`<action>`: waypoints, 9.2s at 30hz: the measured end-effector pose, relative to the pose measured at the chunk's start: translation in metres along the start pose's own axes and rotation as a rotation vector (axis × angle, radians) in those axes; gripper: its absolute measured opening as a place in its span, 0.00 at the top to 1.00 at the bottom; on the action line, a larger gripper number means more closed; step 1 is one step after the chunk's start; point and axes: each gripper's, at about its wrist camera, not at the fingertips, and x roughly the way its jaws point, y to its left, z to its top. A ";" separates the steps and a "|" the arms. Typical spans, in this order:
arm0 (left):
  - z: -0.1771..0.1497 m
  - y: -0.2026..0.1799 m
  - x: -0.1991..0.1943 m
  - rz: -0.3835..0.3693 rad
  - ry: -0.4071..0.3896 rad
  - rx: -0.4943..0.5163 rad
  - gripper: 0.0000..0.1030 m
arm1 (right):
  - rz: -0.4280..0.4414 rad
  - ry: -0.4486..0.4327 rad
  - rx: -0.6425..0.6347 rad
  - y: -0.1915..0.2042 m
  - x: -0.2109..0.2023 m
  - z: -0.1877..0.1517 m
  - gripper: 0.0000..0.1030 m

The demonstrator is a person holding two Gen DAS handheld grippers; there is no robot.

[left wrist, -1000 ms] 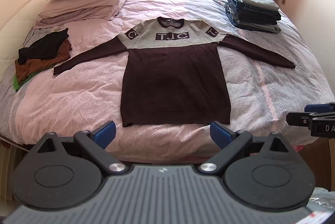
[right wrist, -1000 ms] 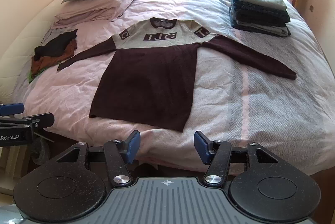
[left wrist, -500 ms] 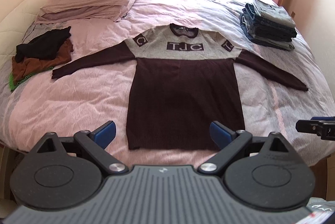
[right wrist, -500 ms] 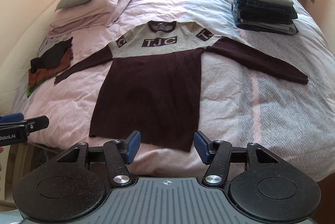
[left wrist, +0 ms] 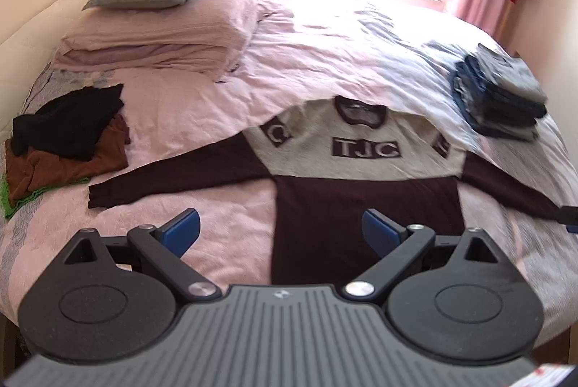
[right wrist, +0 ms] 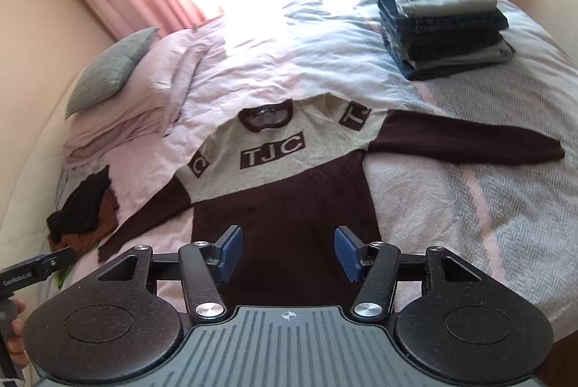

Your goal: Fold large clothes

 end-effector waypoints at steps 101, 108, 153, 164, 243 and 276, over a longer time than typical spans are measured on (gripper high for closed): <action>-0.004 0.003 0.356 -0.016 0.030 0.243 0.89 | 0.011 -0.054 0.214 -0.139 0.333 0.075 1.00; 0.006 -0.003 0.338 0.034 0.035 0.270 0.74 | -0.101 -0.104 0.179 -0.125 0.305 0.085 0.91; -0.014 0.027 0.256 -0.113 0.079 -0.305 0.70 | 0.198 -0.440 -0.634 0.089 0.192 0.075 0.32; -0.024 0.041 0.282 -0.140 0.131 -0.319 0.70 | -0.261 -0.106 -0.781 -0.019 0.266 0.019 0.43; -0.063 -0.078 0.251 -0.064 0.356 -0.006 0.55 | 0.029 0.259 -0.208 -0.093 0.216 -0.036 0.75; -0.192 0.071 0.221 -0.410 0.527 -0.385 0.57 | 0.262 0.424 0.164 -0.226 0.169 -0.132 0.57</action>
